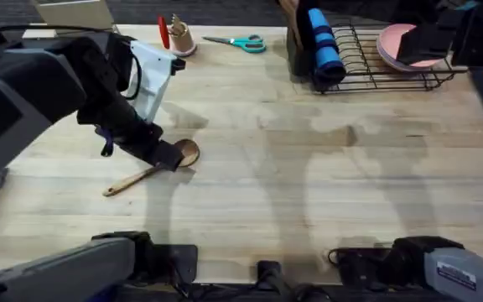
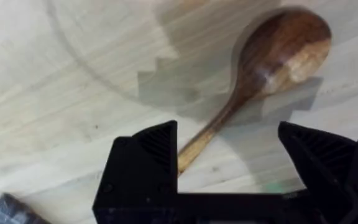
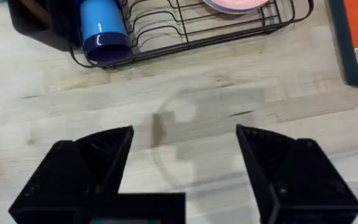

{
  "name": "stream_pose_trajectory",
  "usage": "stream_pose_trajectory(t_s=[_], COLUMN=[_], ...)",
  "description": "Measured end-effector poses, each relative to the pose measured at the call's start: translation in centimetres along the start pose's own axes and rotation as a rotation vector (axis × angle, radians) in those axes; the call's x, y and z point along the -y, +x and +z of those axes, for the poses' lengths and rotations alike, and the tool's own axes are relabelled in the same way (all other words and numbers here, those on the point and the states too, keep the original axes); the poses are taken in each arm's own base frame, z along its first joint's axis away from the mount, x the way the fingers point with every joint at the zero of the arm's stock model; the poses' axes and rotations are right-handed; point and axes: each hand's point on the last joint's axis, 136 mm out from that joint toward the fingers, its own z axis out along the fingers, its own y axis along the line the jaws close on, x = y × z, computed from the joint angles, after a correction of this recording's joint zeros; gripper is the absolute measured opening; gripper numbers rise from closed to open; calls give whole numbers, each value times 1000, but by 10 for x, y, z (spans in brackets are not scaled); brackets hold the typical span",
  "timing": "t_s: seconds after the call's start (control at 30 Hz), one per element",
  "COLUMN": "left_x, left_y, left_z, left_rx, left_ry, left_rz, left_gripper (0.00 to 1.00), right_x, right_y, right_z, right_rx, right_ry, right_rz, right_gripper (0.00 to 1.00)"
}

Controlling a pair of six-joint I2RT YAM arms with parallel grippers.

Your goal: Pick up the spoon on the table one by one and put them onto the rack

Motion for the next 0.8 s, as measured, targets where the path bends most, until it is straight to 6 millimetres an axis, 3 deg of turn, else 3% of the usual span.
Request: stream_pose_trajectory(t_s=[0.43, 0.8], left_x=[6, 9], left_y=[12, 18], left_z=[25, 33], left_rx=[-20, -37], left_ry=[7, 13], left_rz=[44, 44], left_gripper=[993, 993], right_x=[0, -1], right_y=[0, -4], right_z=[0, 0], right_rx=[0, 17], right_ry=[0, -2], right_rz=[-23, -30], right_gripper=[996, 996])
